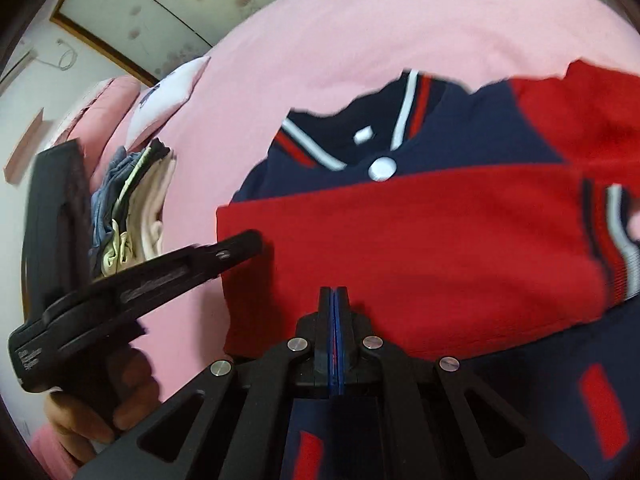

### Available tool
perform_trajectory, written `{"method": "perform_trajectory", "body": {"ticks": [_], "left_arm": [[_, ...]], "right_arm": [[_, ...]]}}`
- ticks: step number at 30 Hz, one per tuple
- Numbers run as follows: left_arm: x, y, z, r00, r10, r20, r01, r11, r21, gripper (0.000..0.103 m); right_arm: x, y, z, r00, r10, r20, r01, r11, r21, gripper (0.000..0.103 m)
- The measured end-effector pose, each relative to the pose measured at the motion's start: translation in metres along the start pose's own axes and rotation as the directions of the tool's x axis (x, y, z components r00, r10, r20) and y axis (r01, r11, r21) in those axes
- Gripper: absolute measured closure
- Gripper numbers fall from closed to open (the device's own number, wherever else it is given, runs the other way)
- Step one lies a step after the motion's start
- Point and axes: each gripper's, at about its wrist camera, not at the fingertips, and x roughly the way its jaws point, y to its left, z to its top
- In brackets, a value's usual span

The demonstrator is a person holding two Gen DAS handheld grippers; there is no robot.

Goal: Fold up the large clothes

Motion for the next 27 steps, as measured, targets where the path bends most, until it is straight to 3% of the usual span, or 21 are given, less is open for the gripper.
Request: {"method": "perform_trajectory", "body": {"ticks": [2, 4, 6, 9, 12, 15, 18, 21, 23, 27], "left_arm": [[0.007, 0.011, -0.002, 1.000, -0.011, -0.003, 0.011, 1.000, -0.019, 0.102], [0.010, 0.029, -0.002, 0.996, -0.085, -0.027, 0.081, 0.990, -0.115, 0.102], [0.018, 0.047, -0.001, 0.986, -0.160, -0.034, 0.149, 0.965, -0.214, 0.103], [0.019, 0.056, -0.006, 0.981, -0.192, -0.024, 0.181, 0.955, -0.236, 0.103], [0.016, 0.046, -0.009, 0.990, -0.137, -0.016, 0.132, 0.977, -0.169, 0.103], [0.009, 0.036, -0.011, 0.998, -0.064, -0.002, 0.063, 0.988, -0.141, 0.103], [0.001, 0.017, -0.014, 0.999, 0.043, 0.019, -0.040, 0.990, -0.133, 0.102], [-0.012, -0.010, -0.021, 0.986, 0.158, 0.047, -0.150, 0.980, -0.132, 0.099], [-0.018, -0.031, -0.028, 0.980, 0.187, 0.067, -0.177, 0.974, -0.140, 0.092], [-0.026, -0.071, -0.044, 0.979, 0.197, 0.061, -0.183, 0.966, -0.181, 0.056]], "right_arm": [[0.007, -0.009, 0.002, 0.999, -0.034, 0.008, 0.033, 0.999, 0.026, 0.102], [0.005, -0.032, 0.003, 0.997, -0.066, 0.037, 0.063, 0.995, 0.082, 0.102], [0.000, -0.061, 0.012, 0.996, -0.031, 0.087, 0.015, 0.985, 0.172, 0.102], [-0.026, -0.114, 0.026, 0.970, -0.184, 0.159, 0.133, 0.948, 0.288, 0.102], [-0.047, -0.147, 0.032, 0.949, -0.250, 0.194, 0.172, 0.922, 0.348, 0.102], [-0.067, -0.170, 0.033, 0.914, -0.360, 0.188, 0.274, 0.888, 0.370, 0.102], [-0.085, -0.198, 0.025, 0.934, -0.291, 0.208, 0.180, 0.886, 0.427, 0.102], [-0.102, -0.220, 0.015, 0.940, -0.258, 0.222, 0.130, 0.875, 0.467, 0.101], [-0.108, -0.232, 0.010, 0.949, -0.228, 0.219, 0.092, 0.861, 0.500, 0.099], [-0.111, -0.257, 0.001, 0.964, -0.177, 0.197, 0.040, 0.834, 0.551, 0.095]]}}
